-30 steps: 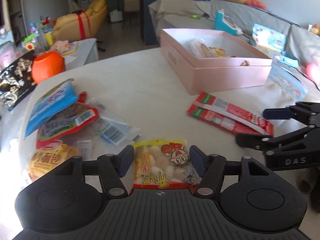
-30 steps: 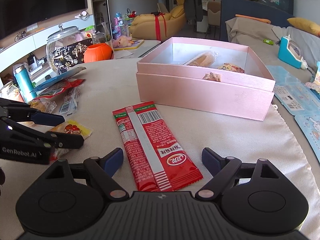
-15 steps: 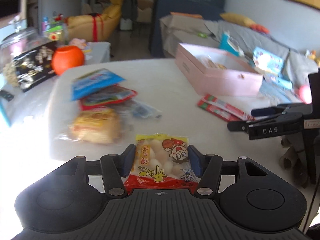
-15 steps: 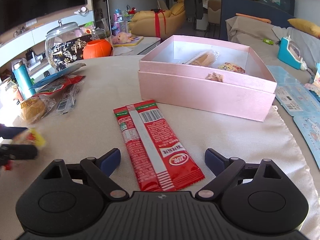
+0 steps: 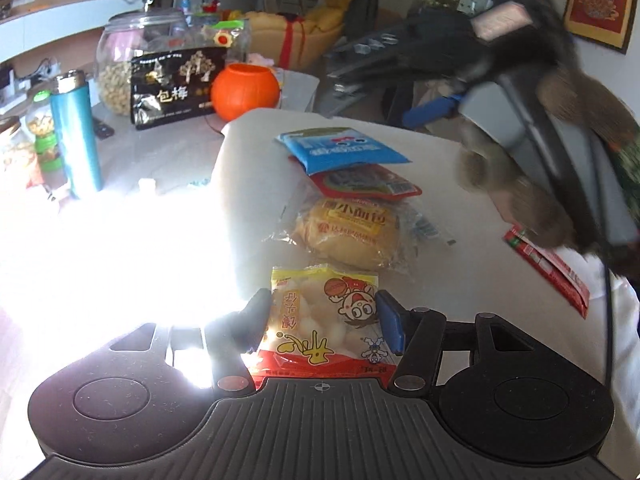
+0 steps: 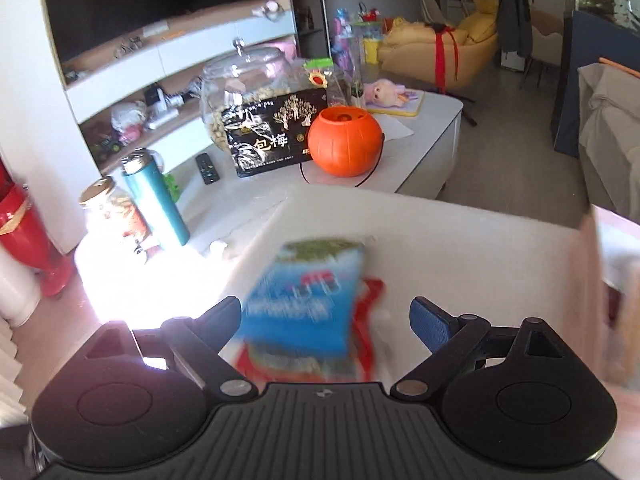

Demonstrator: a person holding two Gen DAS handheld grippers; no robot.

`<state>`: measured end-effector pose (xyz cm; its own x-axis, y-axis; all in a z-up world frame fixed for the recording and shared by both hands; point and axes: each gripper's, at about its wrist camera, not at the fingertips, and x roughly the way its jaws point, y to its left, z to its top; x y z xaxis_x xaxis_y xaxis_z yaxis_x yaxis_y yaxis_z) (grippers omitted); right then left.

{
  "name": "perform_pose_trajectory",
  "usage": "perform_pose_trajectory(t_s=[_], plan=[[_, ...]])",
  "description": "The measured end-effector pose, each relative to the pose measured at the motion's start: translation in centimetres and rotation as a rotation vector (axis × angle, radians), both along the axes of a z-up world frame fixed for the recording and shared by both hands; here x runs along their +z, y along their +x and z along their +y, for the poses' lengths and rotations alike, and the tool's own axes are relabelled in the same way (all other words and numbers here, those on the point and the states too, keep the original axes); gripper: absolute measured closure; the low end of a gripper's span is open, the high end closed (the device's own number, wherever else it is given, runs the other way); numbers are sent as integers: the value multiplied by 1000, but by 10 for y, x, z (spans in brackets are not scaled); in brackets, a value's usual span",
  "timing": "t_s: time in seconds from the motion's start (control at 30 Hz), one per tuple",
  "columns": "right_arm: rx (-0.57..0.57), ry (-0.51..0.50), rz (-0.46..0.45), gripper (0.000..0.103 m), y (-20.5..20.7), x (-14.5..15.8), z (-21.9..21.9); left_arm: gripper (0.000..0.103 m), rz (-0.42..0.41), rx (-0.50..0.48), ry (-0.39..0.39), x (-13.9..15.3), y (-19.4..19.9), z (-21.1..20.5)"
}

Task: Organize snacks
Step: 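Grasp the blue seaweed packet with the right tool, then carry both packets into the pink box and open both tools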

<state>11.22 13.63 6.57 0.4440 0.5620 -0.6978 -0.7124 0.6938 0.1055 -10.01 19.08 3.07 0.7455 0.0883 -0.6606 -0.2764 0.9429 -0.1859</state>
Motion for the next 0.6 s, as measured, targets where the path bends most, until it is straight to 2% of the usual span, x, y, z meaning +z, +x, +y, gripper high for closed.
perform_pose_trajectory(t_s=[0.1, 0.13, 0.17, 0.2, 0.27, 0.33, 0.47, 0.6], plan=[[-9, -94, 71, 11, 27, -15, 57, 41, 15, -12, 3, -4, 6, -3], [-14, -142, 112, 11, 38, -25, 73, 41, 18, -15, 6, -5, 7, -4], [-29, -205, 116, 11, 44, -35, 86, 41, 22, -19, 12, -5, 9, -4], [-45, -270, 72, 12, 46, -42, 94, 41, 24, -24, 16, -6, 10, -5], [-36, -360, -13, 20, 45, -52, 98, 41, 20, -45, 11, -7, 12, -6], [-7, -311, 0, 21, 45, -50, 78, 41, 17, -61, 11, -9, 15, -9], [10, -217, 101, 26, 39, -33, 12, 41, 8, -85, -2, -10, 20, -16], [9, -189, 64, 26, 16, -17, -57, 41, 7, -122, 1, -8, 27, -29]])
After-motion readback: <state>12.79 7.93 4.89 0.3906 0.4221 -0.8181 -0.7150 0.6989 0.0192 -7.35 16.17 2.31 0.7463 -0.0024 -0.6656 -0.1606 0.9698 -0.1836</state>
